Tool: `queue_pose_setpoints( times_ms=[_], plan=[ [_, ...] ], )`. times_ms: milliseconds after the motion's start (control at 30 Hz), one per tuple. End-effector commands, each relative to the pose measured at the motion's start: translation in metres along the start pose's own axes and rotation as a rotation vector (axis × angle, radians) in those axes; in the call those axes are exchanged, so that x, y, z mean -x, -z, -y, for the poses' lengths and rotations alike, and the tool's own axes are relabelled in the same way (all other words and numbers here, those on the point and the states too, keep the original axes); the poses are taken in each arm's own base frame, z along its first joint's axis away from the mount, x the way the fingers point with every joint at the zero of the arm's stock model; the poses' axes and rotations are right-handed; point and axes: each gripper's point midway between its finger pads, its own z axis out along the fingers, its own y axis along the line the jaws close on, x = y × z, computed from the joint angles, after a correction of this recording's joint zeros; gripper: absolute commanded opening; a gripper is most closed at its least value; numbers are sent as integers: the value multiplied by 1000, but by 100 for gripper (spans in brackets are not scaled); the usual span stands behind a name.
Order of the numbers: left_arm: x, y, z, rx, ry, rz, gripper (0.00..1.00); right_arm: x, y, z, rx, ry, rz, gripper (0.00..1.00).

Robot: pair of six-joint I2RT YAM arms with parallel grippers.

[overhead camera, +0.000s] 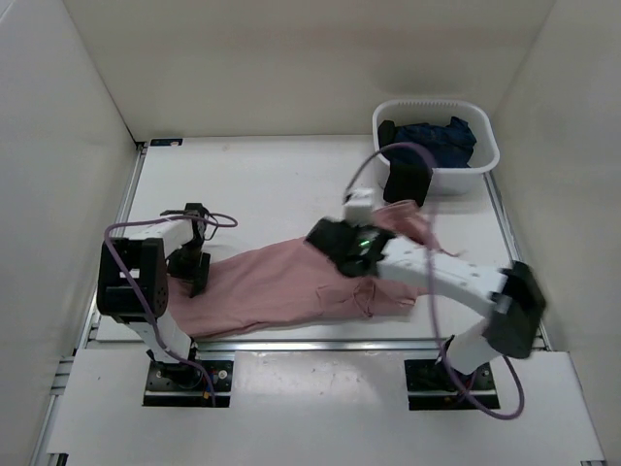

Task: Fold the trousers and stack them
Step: Fold the trousers

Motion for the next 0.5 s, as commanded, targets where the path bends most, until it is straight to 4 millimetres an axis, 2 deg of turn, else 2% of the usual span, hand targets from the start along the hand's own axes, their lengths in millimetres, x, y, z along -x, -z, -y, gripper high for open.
queue_pose_setpoints(
  times_ms=[0,67,100,167,300,367,400,433,467],
  plan=[
    [13,1,6,-6,2,31,90,-28,17,-45,-60,160,56,0],
    [14,2,9,-5,-11,37,90,-40,24,-66,-50,214,51,0],
    [15,3,10,5,-22,42,90,-48,20,-75,-57,244,47,0],
    [15,3,10,5,-22,42,90,-51,22,-90,-29,228,34,0],
    [18,3,10,5,-21,43,90,-58,19,-104,-3,232,8,2],
    [18,3,10,5,-21,43,90,-79,19,-116,84,341,-77,21],
    [18,3,10,5,-21,43,90,-85,20,-132,156,346,-97,34],
    [18,3,10,5,-21,43,90,-92,20,-134,187,397,-123,36],
    [20,3,10,5,-18,51,90,-91,29,-138,228,410,-127,36]
  ],
)
